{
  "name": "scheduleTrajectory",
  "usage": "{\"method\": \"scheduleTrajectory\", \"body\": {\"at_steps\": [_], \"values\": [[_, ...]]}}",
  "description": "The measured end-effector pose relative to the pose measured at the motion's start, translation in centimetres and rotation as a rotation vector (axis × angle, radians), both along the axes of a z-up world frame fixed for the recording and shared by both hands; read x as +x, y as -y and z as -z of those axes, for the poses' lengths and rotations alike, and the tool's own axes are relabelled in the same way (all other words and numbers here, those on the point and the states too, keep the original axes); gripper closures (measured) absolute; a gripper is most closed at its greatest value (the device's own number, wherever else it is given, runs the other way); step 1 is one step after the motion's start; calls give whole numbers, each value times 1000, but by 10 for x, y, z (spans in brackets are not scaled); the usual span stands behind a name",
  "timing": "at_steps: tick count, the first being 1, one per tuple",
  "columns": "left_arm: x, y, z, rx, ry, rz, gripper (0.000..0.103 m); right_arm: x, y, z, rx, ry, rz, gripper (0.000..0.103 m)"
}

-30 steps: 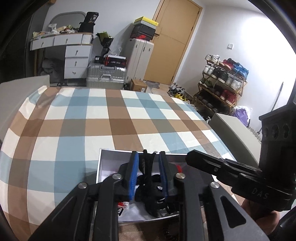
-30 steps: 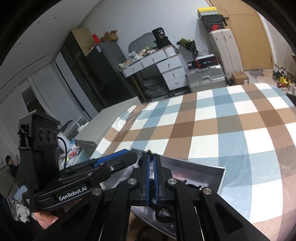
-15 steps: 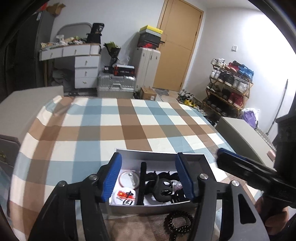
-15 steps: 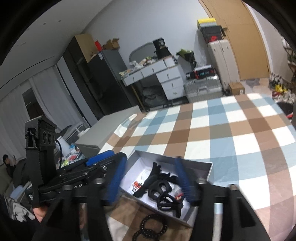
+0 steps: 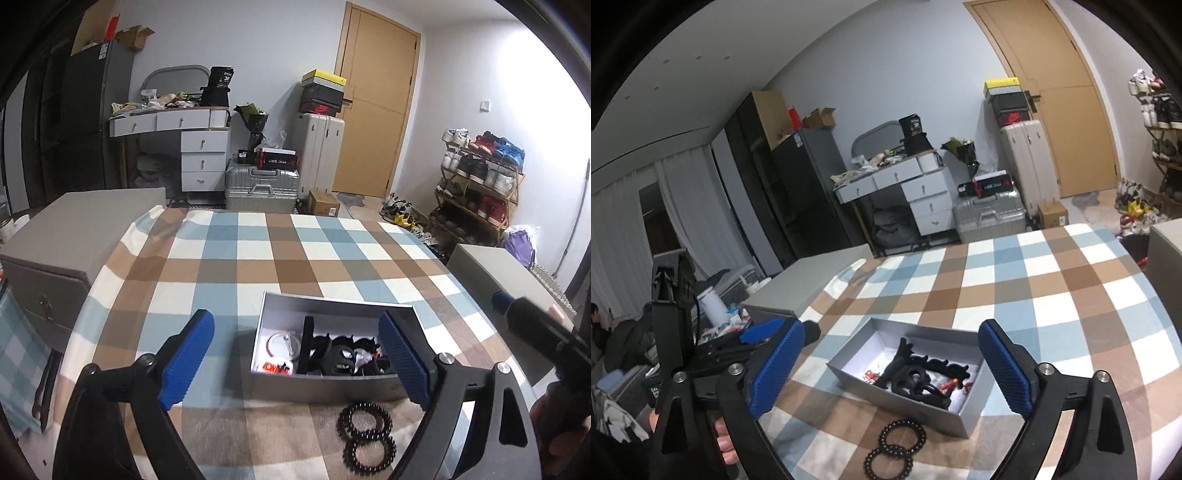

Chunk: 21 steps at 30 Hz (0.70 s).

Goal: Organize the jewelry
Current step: 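Carry both held items over the grey box and open both grippers, then move the left gripper to the black coiled hair ties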

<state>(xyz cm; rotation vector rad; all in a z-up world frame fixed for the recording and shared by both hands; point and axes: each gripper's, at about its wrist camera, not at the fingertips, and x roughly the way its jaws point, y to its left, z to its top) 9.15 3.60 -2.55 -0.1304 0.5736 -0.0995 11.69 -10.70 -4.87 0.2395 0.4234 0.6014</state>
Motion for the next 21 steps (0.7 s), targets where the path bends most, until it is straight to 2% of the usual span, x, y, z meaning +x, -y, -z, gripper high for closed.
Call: {"method": "scheduleTrajectory", "body": {"at_steps": [2,5,9,12,17,21], "values": [[-5,1,4,-3,-4,10,11,-6,3,1,-1,9,19,0],[-13,6,10,-4,-23,29,5,-13,7,4,-10,13,34,0],[-22,15,20,-3,-56,79,3,-21,10,11,-43,12,55,0],[-25,23,32,-7,-110,115,2,-28,13,16,-63,10,70,0],[-24,38,67,6,-249,148,2,-39,21,29,-87,1,99,0],[-29,49,72,39,-264,164,2,-44,27,42,-108,-24,114,0]]}}
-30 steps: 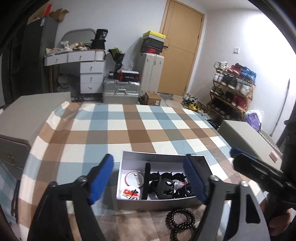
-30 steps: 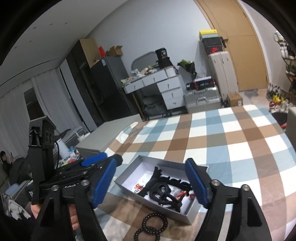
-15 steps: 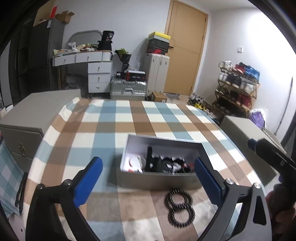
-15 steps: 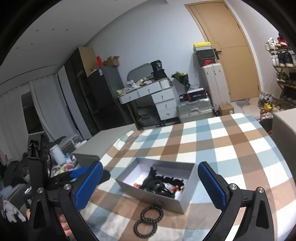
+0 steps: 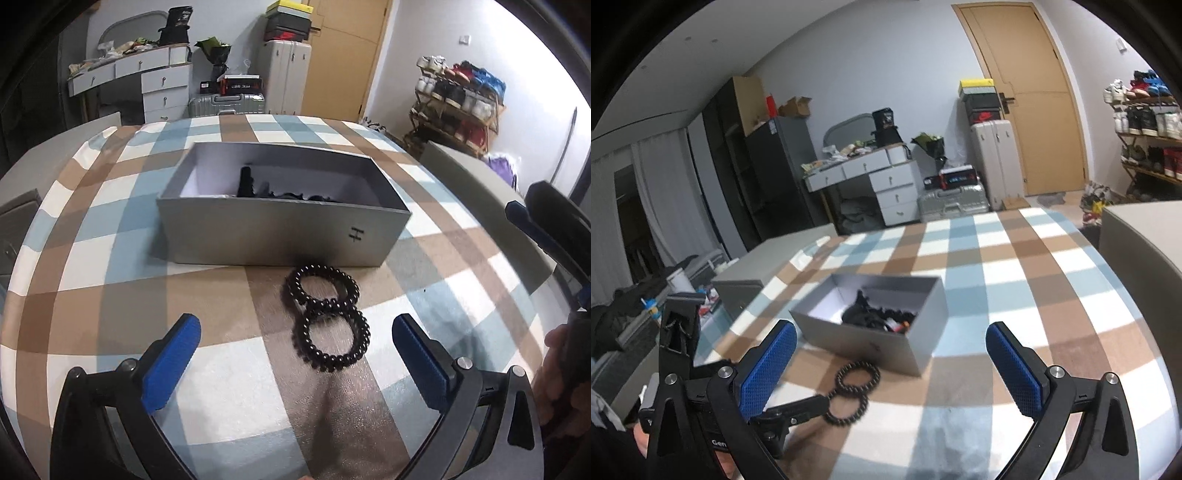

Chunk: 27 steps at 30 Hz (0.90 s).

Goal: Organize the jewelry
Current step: 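Move the left gripper to the black coiled hair ties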

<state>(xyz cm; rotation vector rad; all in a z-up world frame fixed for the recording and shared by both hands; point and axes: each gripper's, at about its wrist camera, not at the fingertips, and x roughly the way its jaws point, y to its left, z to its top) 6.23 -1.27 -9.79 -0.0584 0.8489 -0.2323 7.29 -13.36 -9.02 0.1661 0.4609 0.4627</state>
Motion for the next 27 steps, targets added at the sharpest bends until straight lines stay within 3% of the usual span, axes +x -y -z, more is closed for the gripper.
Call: {"method": "scheduleTrajectory", "body": {"at_steps": [6,13,22,27], "values": [[0,8,5,26,-11,24,2,-8,9,17,-57,-22,30,0],[2,12,11,-2,-30,43,2,-11,21,31,-38,-70,46,0],[5,24,16,29,-54,80,4,-17,17,34,-46,-75,38,0],[8,26,18,55,-71,87,24,-17,18,37,-46,-82,43,0]]}}
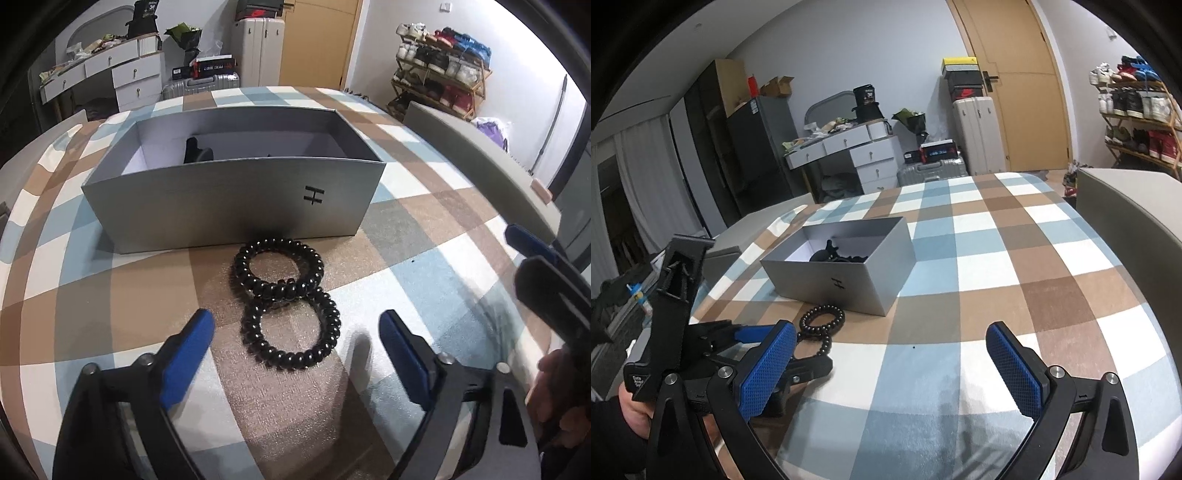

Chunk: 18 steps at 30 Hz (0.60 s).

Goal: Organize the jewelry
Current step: 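Move the left gripper to the black coiled hair ties, then close the left gripper on one black coiled hair tie and lift it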

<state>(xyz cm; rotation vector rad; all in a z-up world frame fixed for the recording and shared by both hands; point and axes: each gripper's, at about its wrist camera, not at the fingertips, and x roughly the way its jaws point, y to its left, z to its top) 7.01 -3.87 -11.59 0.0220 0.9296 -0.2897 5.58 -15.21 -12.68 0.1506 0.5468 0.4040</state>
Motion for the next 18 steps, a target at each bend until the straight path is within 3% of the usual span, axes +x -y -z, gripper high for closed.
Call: {"method": "scheduleTrajectory", "body": {"at_steps": [1,5,16,18], "values": [[0,1,-1,6,3,4,27,0,1,0,2,-1,2,0],[-3,3,-2,27,9,18,57,-1,1,0,-2,-1,3,0],[-11,3,-7,-6,2,63,65,-2,-7,-5,-22,3,-4,0],[-14,2,-10,-22,5,61,88,-3,-8,-5,-25,1,-2,0]]}}
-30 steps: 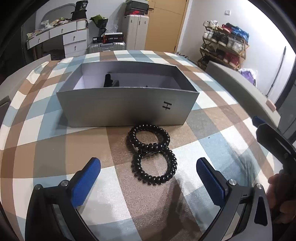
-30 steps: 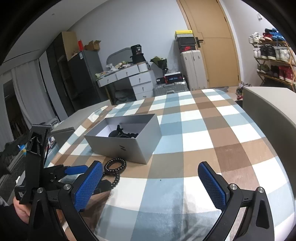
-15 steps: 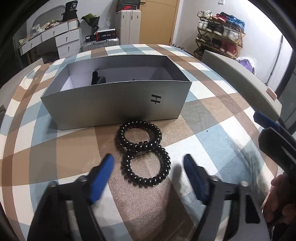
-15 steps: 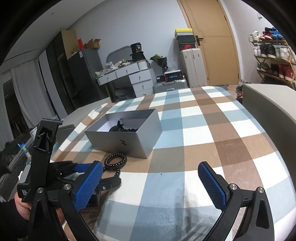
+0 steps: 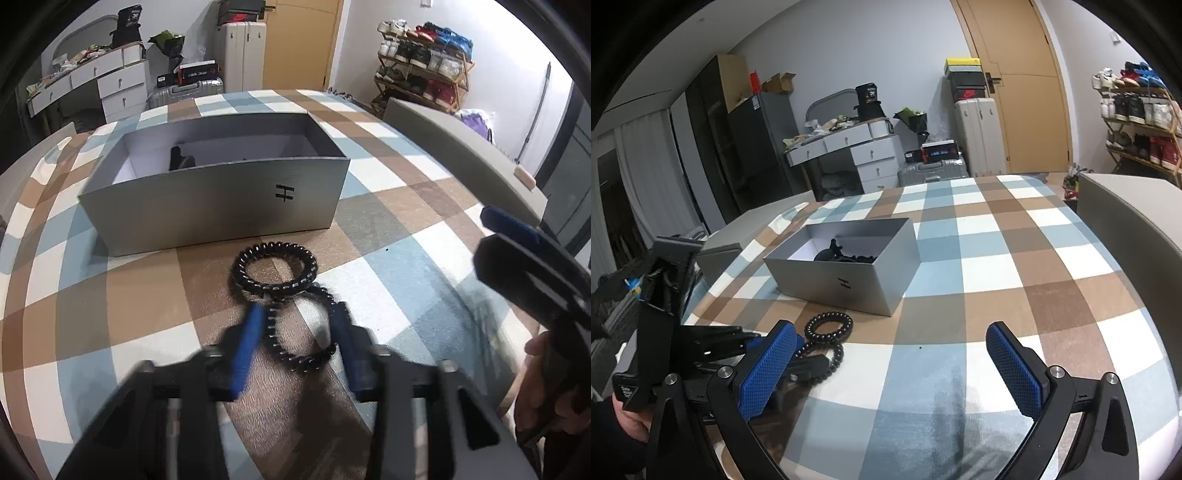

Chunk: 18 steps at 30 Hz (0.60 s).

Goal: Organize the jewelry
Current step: 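Close the left gripper on one black coiled hair tie and lift it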

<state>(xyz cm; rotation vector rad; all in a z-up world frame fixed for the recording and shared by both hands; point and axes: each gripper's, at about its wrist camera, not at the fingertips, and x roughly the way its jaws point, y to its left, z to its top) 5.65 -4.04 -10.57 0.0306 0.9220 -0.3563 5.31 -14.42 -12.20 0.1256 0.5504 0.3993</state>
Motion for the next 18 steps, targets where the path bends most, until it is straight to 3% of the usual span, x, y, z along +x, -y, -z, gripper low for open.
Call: {"method": "scheduleTrajectory", "body": {"at_steps": [2,10,13,15,17,18], "values": [[-4,-1,-2,-45,-25,22,88,0,0,0,1,-5,2,0],[-6,-4,1,-106,-47,3,86,1,-3,-2,-3,-17,12,0],[-1,0,-1,-132,-49,-1,70,0,-2,-2,-6,-17,14,0],[-2,5,-4,-138,-37,4,51,0,-1,0,-4,-21,17,0],[-1,13,-4,-121,-27,11,41,0,1,0,0,-23,21,0],[1,17,-3,-112,-29,15,41,1,3,1,4,-25,24,0]]}}
